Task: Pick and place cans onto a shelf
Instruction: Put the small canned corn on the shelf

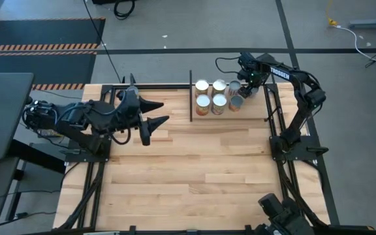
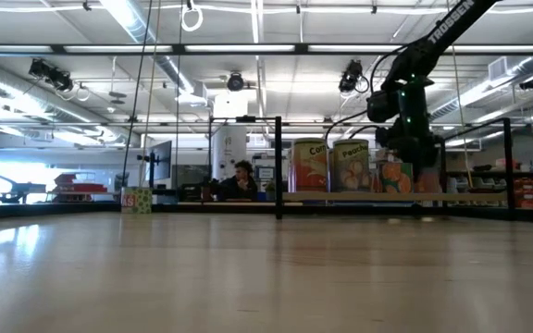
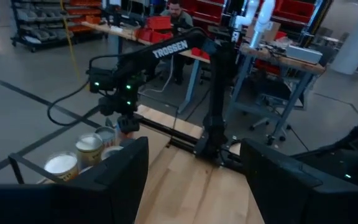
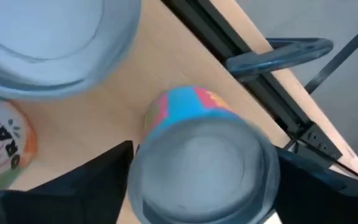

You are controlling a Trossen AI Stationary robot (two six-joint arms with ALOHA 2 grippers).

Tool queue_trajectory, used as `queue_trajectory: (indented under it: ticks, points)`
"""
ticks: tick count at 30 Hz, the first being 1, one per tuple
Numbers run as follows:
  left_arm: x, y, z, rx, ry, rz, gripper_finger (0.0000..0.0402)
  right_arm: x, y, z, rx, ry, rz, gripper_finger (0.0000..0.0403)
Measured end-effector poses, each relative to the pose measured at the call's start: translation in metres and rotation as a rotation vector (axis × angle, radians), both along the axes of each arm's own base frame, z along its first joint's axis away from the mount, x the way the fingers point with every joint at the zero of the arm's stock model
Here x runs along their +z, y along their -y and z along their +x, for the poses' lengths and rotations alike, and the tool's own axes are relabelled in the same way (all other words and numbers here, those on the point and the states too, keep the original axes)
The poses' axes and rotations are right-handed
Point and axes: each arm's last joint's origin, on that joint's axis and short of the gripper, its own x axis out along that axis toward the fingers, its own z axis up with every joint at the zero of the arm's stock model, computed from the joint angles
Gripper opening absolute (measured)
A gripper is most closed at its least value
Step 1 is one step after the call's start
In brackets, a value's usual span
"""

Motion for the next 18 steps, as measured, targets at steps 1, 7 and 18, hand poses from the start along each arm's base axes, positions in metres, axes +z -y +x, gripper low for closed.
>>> queue_trajectory:
  ticks: [1,7,18]
  points:
    - [0.0000,-0.0002,0.0000,0.002,0.000,0.000,0.0258,-0.0001,0.0000,0.0002,0.000,0.006,0.002,0.0347]
    - [0.0006,0.0002,0.0001,-0.002,0.007,-0.002,0.0258,0.0000,-0.0001,0.0041,-0.001,0.045,0.000,0.0347]
    - [0.0002,0.0004,0.0000,-0.011,-0.013,0.041,0.0258,0.0029,-0.0013,0.0043,-0.003,0.055,-0.010,0.0344]
